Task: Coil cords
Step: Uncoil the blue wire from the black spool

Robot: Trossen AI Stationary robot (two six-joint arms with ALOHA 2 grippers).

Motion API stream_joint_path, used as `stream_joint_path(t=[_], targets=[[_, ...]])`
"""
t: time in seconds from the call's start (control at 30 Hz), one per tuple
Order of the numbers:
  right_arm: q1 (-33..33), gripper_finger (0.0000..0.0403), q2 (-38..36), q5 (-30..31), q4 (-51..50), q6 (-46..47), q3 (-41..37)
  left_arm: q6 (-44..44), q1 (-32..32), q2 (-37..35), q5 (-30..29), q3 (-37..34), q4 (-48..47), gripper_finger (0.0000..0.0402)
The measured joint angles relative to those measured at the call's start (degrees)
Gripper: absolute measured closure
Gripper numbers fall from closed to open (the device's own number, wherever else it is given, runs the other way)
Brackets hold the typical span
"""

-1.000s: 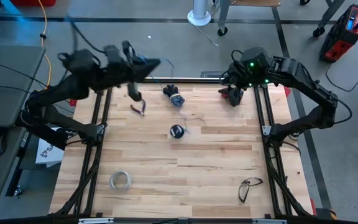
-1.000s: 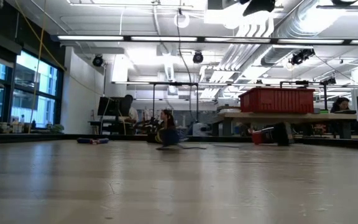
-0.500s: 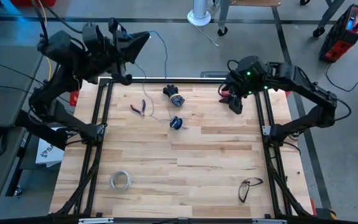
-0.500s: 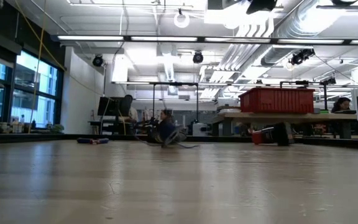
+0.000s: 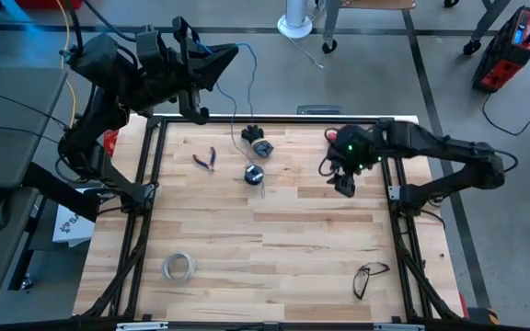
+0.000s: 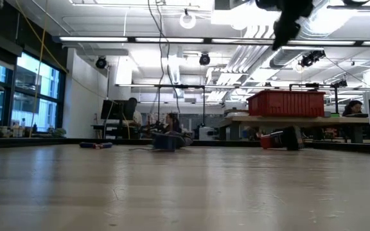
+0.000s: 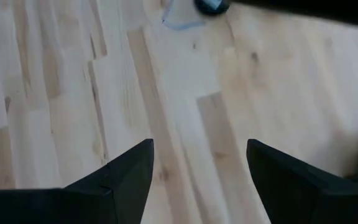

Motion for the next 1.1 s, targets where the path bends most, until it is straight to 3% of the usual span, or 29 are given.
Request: stream_joint_path(t=[0.13, 0.33, 1.1], targets=[[1.8, 0.0154, -4.1, 0.0, 3.6, 5.3, -7.2, 0.0, 0.0, -0.1, -0.1, 0.0, 0.3, 0.0401], [3.2, 0.0154, -8.6, 0.1, 8.4, 11.6, -12.1, 0.0, 0.0, 0.0, -0.3, 0.0, 0.3, 0.0401], [3.2, 0.0154, -9.7, 1.5, 11.8, 12.5, -12.6, -2.5, 0.5, -0.3, -0.4, 0.0, 0.3, 0.0401]])
